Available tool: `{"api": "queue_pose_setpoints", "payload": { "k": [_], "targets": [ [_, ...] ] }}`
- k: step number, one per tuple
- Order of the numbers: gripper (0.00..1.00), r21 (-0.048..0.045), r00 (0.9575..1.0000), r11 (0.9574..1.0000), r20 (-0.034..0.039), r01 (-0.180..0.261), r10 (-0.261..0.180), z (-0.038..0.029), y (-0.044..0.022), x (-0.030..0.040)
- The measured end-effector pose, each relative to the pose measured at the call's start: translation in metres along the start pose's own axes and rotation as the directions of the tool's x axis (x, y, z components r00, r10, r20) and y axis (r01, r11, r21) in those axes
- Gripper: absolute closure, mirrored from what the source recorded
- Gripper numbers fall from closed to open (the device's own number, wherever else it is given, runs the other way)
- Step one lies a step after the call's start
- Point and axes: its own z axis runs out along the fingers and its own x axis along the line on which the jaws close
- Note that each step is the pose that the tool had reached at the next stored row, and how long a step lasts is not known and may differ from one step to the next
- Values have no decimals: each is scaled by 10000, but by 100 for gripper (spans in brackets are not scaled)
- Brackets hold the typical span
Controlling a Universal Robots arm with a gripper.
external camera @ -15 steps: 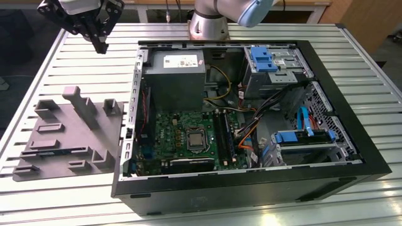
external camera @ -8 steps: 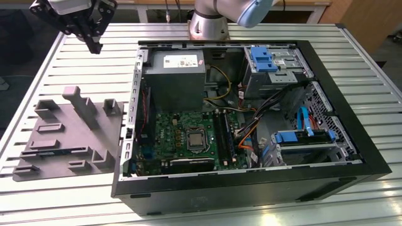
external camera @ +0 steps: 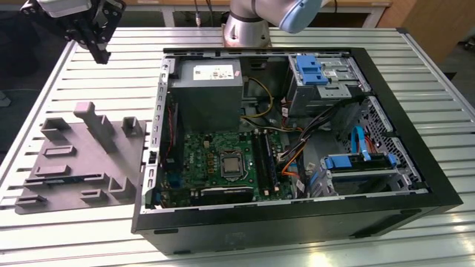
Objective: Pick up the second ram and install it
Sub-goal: 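Reach for the second ram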
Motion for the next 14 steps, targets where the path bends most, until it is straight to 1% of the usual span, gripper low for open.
{"api": "queue_pose_setpoints", "payload": {
  "k": [14],
  "targets": [
    [89,1,10000,10000,1,0,0,-8,-20,264]
  ]
}}
